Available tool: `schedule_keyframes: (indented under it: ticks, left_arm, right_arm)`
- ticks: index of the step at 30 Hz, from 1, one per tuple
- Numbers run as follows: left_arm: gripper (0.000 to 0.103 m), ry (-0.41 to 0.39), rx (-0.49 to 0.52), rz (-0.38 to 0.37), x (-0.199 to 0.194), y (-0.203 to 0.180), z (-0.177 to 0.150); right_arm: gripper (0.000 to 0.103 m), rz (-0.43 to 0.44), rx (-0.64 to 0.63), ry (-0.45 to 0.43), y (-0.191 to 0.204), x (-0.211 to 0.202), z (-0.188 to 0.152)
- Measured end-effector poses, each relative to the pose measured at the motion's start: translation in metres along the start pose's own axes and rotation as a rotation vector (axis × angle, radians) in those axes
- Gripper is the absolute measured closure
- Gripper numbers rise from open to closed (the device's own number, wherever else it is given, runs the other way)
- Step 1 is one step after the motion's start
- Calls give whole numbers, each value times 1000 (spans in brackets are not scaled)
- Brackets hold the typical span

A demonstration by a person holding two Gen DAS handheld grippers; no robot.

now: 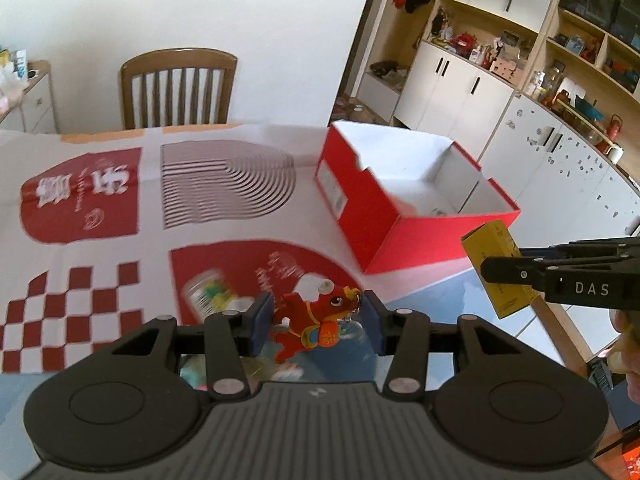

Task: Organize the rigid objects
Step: 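Carry the dragon keychain and yellow box over the red shoebox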

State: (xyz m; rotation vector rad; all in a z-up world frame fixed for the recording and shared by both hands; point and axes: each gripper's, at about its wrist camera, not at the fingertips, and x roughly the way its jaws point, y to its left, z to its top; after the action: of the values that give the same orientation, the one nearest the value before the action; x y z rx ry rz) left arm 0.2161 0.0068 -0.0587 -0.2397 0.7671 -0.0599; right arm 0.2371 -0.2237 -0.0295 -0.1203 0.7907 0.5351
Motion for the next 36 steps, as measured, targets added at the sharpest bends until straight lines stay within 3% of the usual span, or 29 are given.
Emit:
schedule_keyframes:
  ticks: [9,21,36]
  left_arm:
    - [56,-15,8,7,37,-53,45]
    - [56,1,86,44,101,-119,93]
    - [56,84,139,101,191,-147,141]
  right_arm:
    - [74,9,-19,-34,-66,1,30]
    - [74,-1,-5,-26,-149,34,62]
    - [74,-7,-13,58,-195,95,78]
